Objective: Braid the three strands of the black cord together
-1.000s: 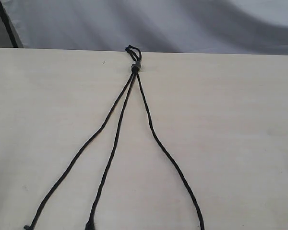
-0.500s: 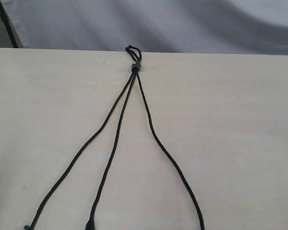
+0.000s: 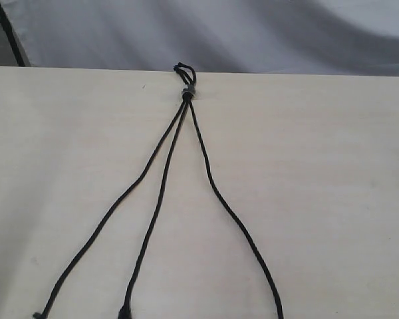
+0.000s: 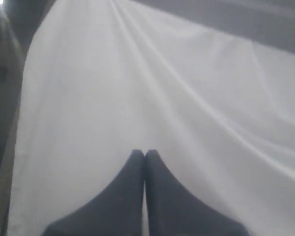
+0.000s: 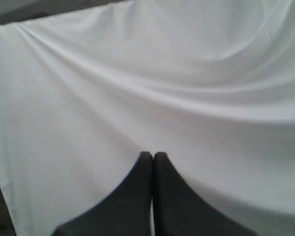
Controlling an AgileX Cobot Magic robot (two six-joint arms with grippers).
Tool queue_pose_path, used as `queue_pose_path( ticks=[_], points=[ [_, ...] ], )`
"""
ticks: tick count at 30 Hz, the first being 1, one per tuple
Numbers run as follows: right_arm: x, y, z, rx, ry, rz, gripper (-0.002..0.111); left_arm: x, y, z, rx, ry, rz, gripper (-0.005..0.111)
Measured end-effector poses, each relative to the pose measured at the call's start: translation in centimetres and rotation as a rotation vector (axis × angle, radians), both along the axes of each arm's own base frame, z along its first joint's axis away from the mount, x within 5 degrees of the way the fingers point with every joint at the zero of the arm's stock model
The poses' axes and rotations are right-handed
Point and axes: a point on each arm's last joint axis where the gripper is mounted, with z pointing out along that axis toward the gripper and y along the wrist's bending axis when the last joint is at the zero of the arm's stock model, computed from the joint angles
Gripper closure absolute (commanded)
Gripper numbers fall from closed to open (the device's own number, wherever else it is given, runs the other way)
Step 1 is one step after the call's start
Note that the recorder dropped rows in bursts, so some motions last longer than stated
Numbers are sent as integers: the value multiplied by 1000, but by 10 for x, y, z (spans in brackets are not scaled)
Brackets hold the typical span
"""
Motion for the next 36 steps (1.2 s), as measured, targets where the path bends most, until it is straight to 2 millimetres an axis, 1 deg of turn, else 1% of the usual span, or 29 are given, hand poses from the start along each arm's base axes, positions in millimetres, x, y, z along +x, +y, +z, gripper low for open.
queue_pose_path(
  ticks=[1,2,3,4,6,9,12,15,16,17,18,19,20,21,22,23,24,25,26,28,29,30,32,35,36],
  points=[
    [13,-2,8,6,118,-9,109,14,0,0,15,111,-6,107],
    [22,-3,10,9,182,-13,109,23,0,-1,24,174,-8,107],
    [35,-3,13,17,286,-3,109,38,2,-5,29,280,-8,107],
    [45,-2,12,18,359,11,109,45,3,-6,29,331,-6,107],
    [67,3,6,8,506,54,109,63,5,-15,28,457,0,107],
    [98,21,-6,-50,697,155,109,85,9,-33,16,625,5,107],
    [123,52,-22,-152,867,292,109,99,12,-53,3,780,13,107],
    [143,90,-44,-259,1029,412,109,110,14,-72,-12,919,19,107],
    [148,106,-50,-300,1068,456,109,112,15,-78,-16,960,21,107],
    [157,128,-63,-357,1139,504,109,117,16,-87,-20,1019,21,107],
    [162,144,-70,-396,1178,535,109,119,16,-91,-22,1041,21,107],
    [169,164,-79,-442,1224,567,108,122,16,-97,-25,1075,20,107],
    [173,178,-86,-476,1262,583,104,123,16,-99,-27,1089,20,107],
    [180,198,-95,-522,1312,603,98,124,17,-101,-28,1102,19,107],
    [184,209,-98,-546,1341,608,85,124,17,-102,-28,1105,19,107],
    [188,225,-109,-592,1398,615,68,124,17,-102,-28,1105,19,107],
    [193,243,-117,-626,1446,620,61,124,17,-102,-28,1105,19,107],
    [195,251,-121,-642,1472,620,54,124,17,-102,-28,1105,19,107],
    [199,265,-128,-660,1521,619,52,125,17,-101,-28,1103,19,107],
    [206,283,-139,-649,1582,621,52,125,17,-101,-28,1103,19,107],
    [209,288,-143,-643,1596,623,52,125,17,-101,-28,1103,19,107],
    [214,295,-153,-632,1620,622,52,125,17,-101,-28,1103,19,107],
    [219,303,-163,-607,1647,624,52,125,17,-101,-28,1103,19,107],
    [222,308,-172,-604,1671,618,53,125,17,-101,-28,1103,19,107],
    [222,308,-174,-610,1685,614,55,125,17,-101,-28,1103,19,107]
  ],
)
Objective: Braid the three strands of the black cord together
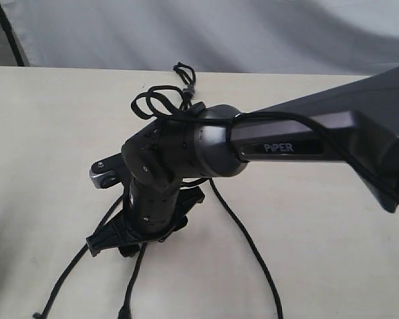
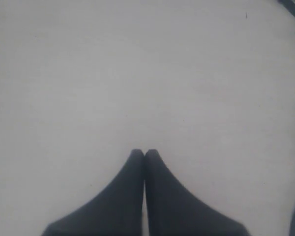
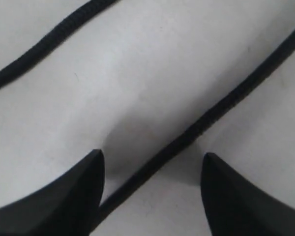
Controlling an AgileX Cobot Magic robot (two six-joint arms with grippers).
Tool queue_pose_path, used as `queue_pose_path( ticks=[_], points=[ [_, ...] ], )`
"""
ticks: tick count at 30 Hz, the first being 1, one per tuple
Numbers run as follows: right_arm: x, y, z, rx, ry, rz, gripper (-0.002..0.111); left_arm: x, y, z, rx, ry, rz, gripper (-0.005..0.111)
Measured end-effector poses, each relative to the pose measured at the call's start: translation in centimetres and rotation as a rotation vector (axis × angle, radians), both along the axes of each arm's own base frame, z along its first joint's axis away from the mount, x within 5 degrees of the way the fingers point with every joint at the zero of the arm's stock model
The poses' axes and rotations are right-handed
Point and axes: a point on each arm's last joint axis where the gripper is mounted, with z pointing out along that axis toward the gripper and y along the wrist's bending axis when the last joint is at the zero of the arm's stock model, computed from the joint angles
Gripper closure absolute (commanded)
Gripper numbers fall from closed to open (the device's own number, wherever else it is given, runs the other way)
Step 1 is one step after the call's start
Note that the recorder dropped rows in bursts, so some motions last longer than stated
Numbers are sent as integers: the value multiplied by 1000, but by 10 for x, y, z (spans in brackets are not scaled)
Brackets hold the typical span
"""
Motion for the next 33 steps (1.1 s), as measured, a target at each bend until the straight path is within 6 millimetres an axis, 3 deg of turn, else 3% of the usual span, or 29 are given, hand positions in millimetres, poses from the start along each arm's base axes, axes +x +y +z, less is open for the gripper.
queue_pose_path(
  ticks=[2,6,7,14,20,26,33],
  points=[
    [1,1,1,3,0,-1,66,0,0,0,0,0,0,107],
    [0,0,0,-16,12,14,104,0,0,0,0,-3,-1,107],
    [0,0,-1,-18,14,18,108,0,0,0,0,-3,-1,107],
    [1,1,8,-57,26,89,108,0,0,0,0,-3,-1,107],
    [8,-9,63,-129,-109,139,108,0,0,0,0,-3,-1,107],
    [13,-55,125,-338,-293,-1,108,0,0,0,-1,-3,0,107],
    [40,-124,165,-353,-340,-236,108,0,0,1,-3,-8,0,107]
  ],
)
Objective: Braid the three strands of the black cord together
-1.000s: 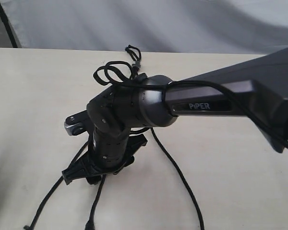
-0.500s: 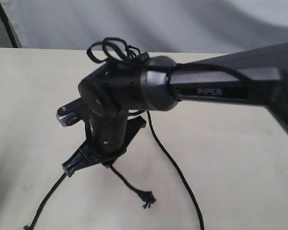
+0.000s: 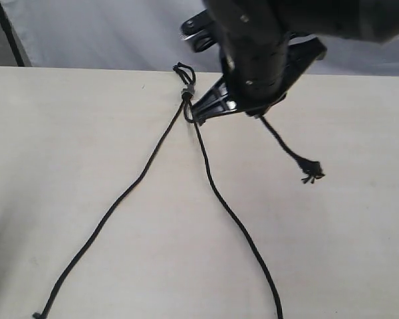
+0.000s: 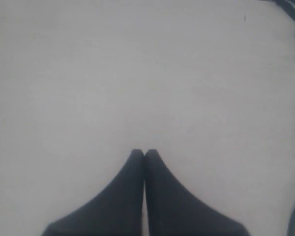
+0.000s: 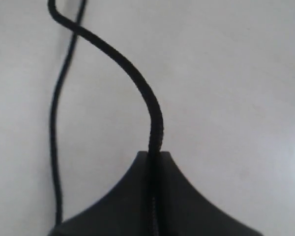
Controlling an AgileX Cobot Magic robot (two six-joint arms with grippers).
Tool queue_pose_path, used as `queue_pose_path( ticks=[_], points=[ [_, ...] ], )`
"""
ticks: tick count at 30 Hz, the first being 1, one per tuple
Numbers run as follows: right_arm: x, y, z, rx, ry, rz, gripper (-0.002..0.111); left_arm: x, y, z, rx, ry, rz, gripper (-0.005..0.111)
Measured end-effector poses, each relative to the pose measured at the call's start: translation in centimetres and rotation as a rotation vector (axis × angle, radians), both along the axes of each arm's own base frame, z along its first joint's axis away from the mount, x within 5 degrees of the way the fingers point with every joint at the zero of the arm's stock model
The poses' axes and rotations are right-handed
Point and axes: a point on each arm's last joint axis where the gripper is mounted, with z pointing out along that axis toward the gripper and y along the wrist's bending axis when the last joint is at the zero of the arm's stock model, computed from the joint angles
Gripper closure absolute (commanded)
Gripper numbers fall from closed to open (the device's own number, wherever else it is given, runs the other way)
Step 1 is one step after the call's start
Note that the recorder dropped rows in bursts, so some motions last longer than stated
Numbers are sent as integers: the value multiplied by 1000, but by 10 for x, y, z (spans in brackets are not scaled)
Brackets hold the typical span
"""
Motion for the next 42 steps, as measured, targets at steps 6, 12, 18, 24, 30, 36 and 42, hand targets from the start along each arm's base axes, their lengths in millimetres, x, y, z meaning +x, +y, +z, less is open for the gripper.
queue_pose_path(
  ticks=[6,12,18,24,30,36,42],
  points=[
    [25,-65,-16,42,38,-194,108,0,0,0,0,0,0,107],
    [28,-118,-69,221,89,-305,108,0,0,0,0,0,0,107],
    [13,-135,-110,306,111,-296,108,0,0,0,0,0,0,107],
    [1,-136,-128,316,121,-285,108,0,0,0,0,0,0,107],
    [-4,-138,-135,298,124,-265,102,0,0,0,0,0,0,107],
    [-3,-138,-141,299,128,-280,49,0,0,0,0,0,0,107],
    [-3,-138,-142,293,131,-259,34,0,0,0,-15,-8,9,107]
  ],
)
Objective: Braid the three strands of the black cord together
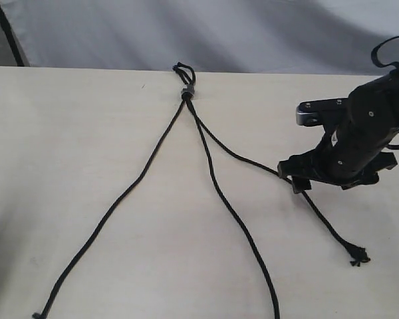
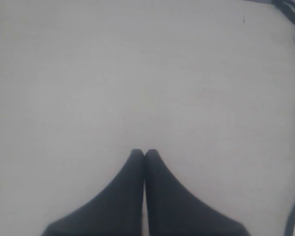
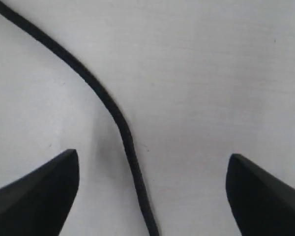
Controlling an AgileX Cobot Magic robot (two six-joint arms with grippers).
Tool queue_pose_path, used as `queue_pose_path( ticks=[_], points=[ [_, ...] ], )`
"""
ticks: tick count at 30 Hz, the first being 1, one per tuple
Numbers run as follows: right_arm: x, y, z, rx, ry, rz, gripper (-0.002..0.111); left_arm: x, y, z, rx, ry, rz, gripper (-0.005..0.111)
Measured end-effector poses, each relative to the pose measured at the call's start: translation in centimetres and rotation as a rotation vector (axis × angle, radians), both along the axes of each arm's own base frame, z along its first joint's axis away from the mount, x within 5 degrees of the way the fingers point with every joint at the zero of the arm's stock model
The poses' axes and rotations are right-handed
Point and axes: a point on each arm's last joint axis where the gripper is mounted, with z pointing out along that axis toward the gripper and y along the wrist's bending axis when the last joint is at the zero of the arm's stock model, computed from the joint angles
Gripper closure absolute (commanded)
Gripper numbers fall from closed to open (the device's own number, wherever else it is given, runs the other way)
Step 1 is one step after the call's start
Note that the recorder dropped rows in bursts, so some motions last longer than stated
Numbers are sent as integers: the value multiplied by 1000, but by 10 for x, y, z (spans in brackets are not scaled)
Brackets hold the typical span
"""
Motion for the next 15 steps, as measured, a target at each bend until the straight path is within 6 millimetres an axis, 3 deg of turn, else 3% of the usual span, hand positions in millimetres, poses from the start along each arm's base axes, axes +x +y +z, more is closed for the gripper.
queue_pose_path(
  ticks=[4,8,12,15],
  points=[
    [-1,0,31,9,-119,39,62,1,-9,0,-54,-3,-9,107],
    [-10,-1,87,39,-354,65,107,2,-40,1,-57,24,-165,107],
    [-28,-2,142,79,-600,82,108,7,-77,10,-52,97,-322,107],
    [-44,-5,170,97,-712,86,108,15,-114,19,-79,129,-441,105]
  ],
)
